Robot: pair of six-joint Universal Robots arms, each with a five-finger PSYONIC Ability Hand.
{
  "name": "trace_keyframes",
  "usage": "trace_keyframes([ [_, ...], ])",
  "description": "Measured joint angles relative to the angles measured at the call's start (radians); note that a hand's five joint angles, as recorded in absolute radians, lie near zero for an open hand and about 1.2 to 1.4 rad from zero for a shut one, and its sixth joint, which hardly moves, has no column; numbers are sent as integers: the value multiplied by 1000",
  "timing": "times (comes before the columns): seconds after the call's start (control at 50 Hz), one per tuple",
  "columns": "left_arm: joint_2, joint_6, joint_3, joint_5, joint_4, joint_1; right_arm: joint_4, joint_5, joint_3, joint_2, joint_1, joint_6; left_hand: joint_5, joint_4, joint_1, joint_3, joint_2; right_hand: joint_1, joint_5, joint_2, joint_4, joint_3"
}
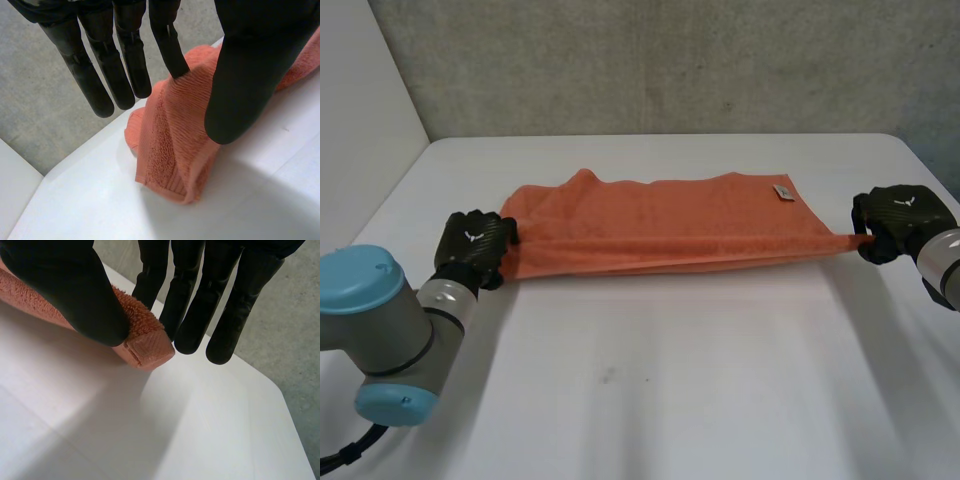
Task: Fold the laundry
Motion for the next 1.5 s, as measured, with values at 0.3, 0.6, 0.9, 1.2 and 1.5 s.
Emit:
trace_keyframes([
  [0.3, 20, -11, -22, -2, 0, -8, -1, 0, 11, -2, -38, -30, 35, 35, 33, 34, 34, 0, 6, 0, 0, 0],
  [0.6, 120, -48, -29, 4, -283, 24, -19, -1, 19, 1, -41, -28, -312, -315, -309, -312, -313, 0, 7, 0, 0, 0],
  [0.9, 107, -98, -64, 8, -329, 60, -37, -2, 28, 15, -37, -30, -223, -223, -224, -224, -224, 0, 12, 0, 0, 0],
  [1.2, 42, -94, -33, 9, -218, 60, -39, -2, 39, 19, -37, -34, -64, -59, -57, -59, -59, 0, 15, 0, 0, 3],
  [1.5, 72, -92, -7, -5, -164, 99, -44, -4, 35, 9, -39, -37, 467, 481, 443, 481, 482, 0, 15, 0, 0, 4],
])
